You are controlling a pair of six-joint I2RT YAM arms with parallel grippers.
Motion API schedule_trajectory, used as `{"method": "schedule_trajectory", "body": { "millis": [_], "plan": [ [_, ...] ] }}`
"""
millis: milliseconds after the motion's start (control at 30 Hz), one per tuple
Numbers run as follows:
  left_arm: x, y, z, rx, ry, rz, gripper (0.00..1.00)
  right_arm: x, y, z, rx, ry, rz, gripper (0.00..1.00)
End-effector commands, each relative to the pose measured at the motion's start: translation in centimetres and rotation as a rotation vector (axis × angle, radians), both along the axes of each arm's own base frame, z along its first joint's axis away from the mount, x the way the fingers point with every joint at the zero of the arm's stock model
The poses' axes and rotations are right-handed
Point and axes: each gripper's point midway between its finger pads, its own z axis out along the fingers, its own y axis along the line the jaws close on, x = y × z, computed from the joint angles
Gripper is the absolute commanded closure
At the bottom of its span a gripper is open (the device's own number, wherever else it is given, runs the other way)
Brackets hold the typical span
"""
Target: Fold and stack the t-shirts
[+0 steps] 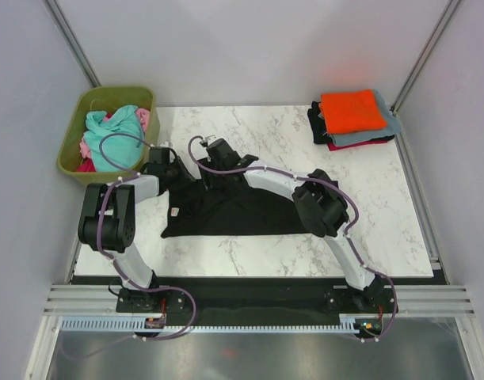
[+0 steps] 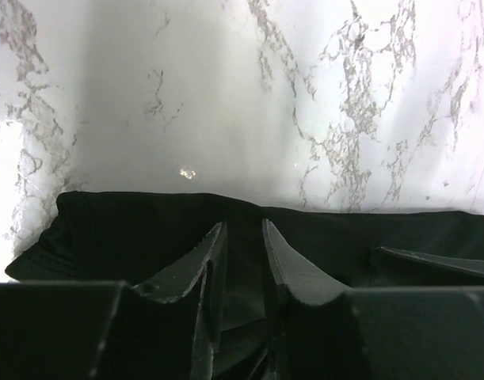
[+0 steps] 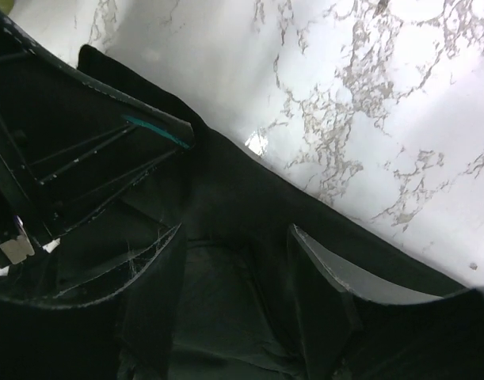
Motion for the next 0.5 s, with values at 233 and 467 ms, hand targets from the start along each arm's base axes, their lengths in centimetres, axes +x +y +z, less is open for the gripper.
{"method": "schedule_trajectory", "body": {
  "millis": [233, 467],
  "plan": [
    [0.4, 0.8, -0.5, -0.020, -0.017, 0.048, 0.74, -0.7, -0.6, 2.0, -0.027, -0.084, -0.026, 0.38],
    [0.5, 1.0, -0.5, -0.017, -0.024, 0.052, 0.77, -1.4, 0.0, 1.7, -0.038, -0.099, -0.017, 0.41]
  ]
}}
